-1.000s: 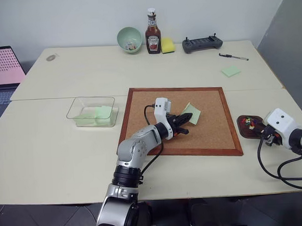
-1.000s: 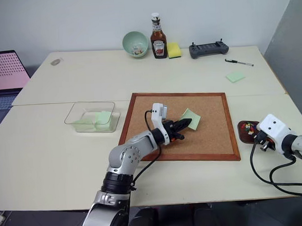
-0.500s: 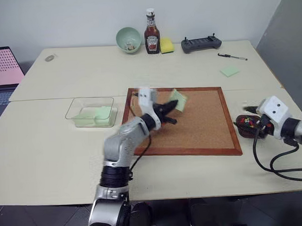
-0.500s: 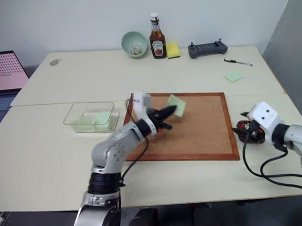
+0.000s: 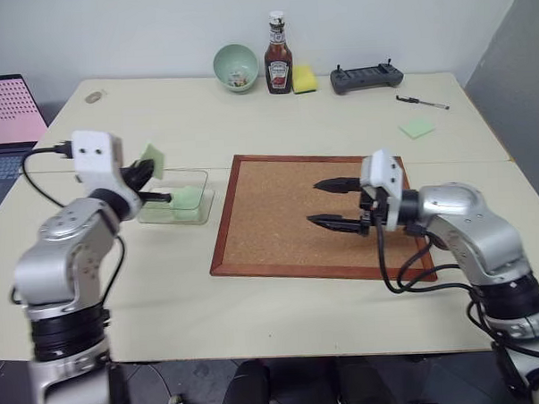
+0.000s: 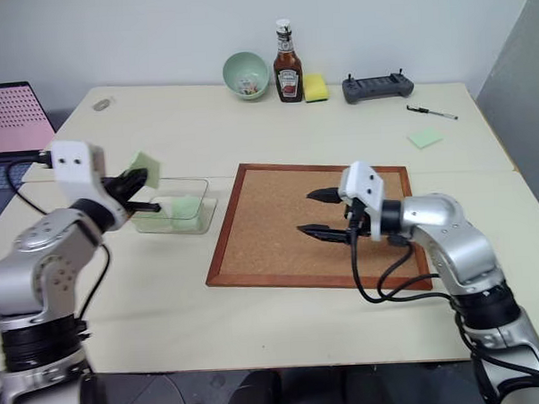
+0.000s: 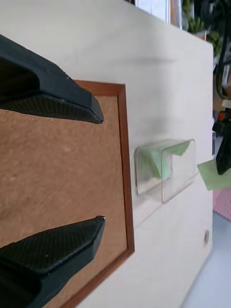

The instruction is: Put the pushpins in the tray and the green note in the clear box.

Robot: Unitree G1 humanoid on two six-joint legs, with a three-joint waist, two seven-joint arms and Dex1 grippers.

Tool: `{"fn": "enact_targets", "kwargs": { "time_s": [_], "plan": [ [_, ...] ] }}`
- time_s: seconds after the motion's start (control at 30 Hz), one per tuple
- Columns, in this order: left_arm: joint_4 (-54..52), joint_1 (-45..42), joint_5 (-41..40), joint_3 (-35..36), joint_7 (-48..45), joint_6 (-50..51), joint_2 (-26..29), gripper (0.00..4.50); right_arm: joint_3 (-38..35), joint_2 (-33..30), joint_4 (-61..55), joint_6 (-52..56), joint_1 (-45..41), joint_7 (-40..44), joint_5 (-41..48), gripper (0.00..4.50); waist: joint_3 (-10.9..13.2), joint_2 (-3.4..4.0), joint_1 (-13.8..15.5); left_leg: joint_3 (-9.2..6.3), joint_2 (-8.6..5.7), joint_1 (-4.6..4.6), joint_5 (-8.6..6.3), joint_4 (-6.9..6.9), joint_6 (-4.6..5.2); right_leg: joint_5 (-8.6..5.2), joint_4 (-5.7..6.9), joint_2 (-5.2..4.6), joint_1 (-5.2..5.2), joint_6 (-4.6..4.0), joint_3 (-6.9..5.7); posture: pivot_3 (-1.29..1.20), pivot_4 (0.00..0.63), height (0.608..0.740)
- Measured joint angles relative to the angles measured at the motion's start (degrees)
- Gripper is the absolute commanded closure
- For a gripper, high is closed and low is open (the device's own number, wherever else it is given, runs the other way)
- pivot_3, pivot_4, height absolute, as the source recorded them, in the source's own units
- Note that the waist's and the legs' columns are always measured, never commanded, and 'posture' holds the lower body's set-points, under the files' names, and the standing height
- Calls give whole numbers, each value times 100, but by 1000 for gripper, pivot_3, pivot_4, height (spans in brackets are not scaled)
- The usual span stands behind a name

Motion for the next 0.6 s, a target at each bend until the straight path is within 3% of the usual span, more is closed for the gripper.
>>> {"fn": "enact_targets", "kwargs": {
  "time_s": [0.17,0.6],
  "plan": [
    [407,114,217,-163,-222,-149,154,4500,167,194,172,-133,-197,88,-73,1258,0,0,-13,4,2,-16,0,1,-1,1,23,0,-30,-1,1,0,150,740],
    [629,39,353,-226,-207,-233,124,1925,166,186,67,-25,-134,62,-115,1224,0,0,-37,13,5,-18,0,1,0,1,32,1,-43,-2,6,0,150,740]
  ]
}}
